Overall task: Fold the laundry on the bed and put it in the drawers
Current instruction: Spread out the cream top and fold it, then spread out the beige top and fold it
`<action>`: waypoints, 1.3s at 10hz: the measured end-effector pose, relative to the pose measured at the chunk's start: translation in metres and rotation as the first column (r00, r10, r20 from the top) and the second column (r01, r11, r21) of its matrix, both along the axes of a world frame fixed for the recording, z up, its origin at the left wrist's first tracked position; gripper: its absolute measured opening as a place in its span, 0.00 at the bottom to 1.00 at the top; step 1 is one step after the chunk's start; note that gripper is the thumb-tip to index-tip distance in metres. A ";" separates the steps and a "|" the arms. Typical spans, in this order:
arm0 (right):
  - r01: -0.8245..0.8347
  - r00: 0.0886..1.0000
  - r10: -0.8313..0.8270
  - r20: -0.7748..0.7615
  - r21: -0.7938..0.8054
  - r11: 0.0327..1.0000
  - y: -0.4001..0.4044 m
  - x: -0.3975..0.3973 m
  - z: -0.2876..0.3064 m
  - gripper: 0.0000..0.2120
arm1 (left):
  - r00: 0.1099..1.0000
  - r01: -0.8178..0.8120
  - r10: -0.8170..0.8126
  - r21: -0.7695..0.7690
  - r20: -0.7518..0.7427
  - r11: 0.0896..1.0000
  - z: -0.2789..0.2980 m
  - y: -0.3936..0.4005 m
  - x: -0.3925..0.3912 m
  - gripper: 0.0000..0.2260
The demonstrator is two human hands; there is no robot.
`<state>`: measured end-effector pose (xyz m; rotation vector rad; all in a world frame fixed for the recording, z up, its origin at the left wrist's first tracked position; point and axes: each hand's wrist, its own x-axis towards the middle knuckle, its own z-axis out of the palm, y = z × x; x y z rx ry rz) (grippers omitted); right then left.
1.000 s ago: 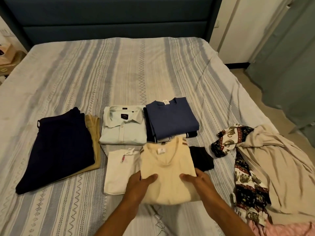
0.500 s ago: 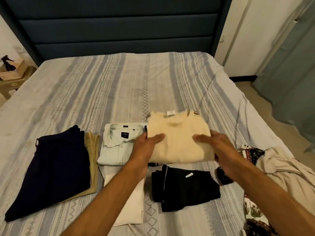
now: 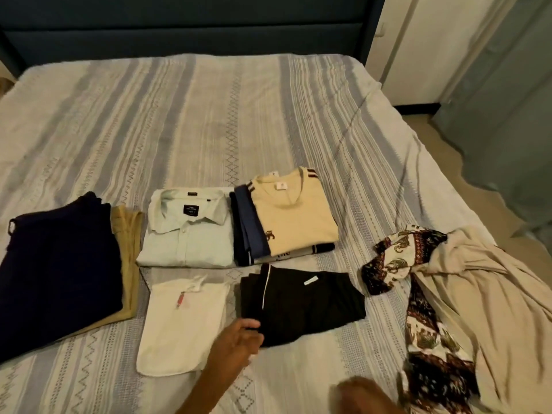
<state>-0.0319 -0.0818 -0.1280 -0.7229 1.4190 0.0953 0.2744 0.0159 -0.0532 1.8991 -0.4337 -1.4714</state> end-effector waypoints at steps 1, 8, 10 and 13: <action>-0.065 0.830 0.112 0.546 -0.104 0.992 0.031 -0.031 -0.040 0.24 | 0.879 0.416 -0.398 -0.014 0.261 0.909 -0.027 0.061 -0.009 0.19; -0.793 0.608 0.454 -0.651 -0.482 0.372 0.090 -0.098 0.098 0.17 | 0.625 0.639 -0.469 -0.064 0.625 0.766 -0.032 0.083 -0.149 0.24; -0.753 0.611 0.185 -0.770 -0.493 0.436 0.044 -0.173 0.105 0.25 | 0.676 0.720 -0.621 -0.173 0.397 0.673 -0.015 0.012 -0.228 0.19; -0.458 0.761 0.058 -0.646 -0.473 0.753 0.031 -0.227 0.060 0.14 | 0.599 0.750 -0.682 0.005 0.419 0.661 -0.020 -0.057 -0.325 0.32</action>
